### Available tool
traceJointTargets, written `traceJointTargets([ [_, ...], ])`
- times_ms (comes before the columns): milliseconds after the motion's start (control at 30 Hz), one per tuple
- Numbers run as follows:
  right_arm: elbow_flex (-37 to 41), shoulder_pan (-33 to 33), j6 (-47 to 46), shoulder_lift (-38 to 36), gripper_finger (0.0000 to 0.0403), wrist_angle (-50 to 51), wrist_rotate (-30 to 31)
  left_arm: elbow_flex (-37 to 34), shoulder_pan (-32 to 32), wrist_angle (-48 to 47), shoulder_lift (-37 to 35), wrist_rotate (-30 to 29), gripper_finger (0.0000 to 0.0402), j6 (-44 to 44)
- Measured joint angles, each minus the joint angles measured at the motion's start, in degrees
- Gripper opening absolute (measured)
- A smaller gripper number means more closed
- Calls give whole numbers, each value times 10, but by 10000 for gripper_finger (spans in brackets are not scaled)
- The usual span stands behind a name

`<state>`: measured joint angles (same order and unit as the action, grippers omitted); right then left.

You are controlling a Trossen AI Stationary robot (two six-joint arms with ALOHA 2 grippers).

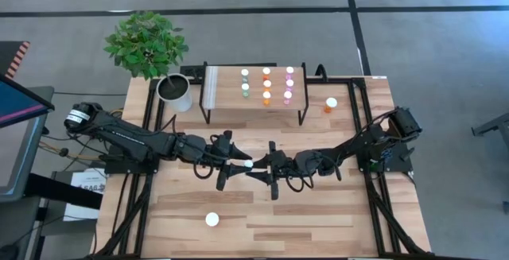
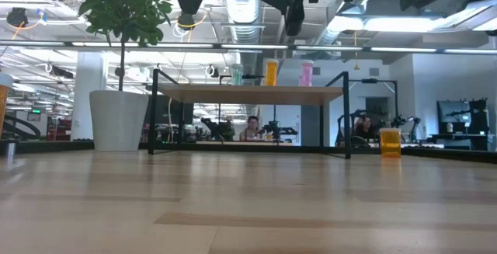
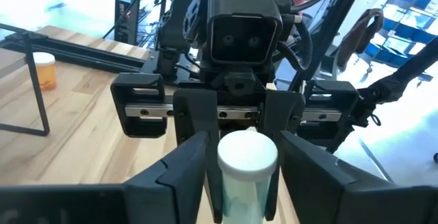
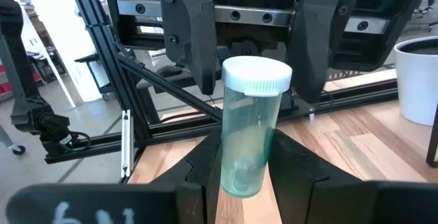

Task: Pick and place medicine bottles onto shelf by color
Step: Put the blue pill bottle on the shelf aligned with the other blue pill bottles

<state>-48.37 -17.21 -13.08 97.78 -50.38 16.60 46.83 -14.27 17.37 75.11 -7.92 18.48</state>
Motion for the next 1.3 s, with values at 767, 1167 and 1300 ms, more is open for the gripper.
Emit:
traceJointTargets([
  [767,0,-5,-6,0,241,-8,0,0,0,0,0,-2,108,-8],
  [1167,1,-20,-72,-61,271,184,11,0,5,1,0,-69,108,-43],
  [1300,1,-45,-94,-88,271,235,62,0,31,1,-1,-149,109,-103],
])
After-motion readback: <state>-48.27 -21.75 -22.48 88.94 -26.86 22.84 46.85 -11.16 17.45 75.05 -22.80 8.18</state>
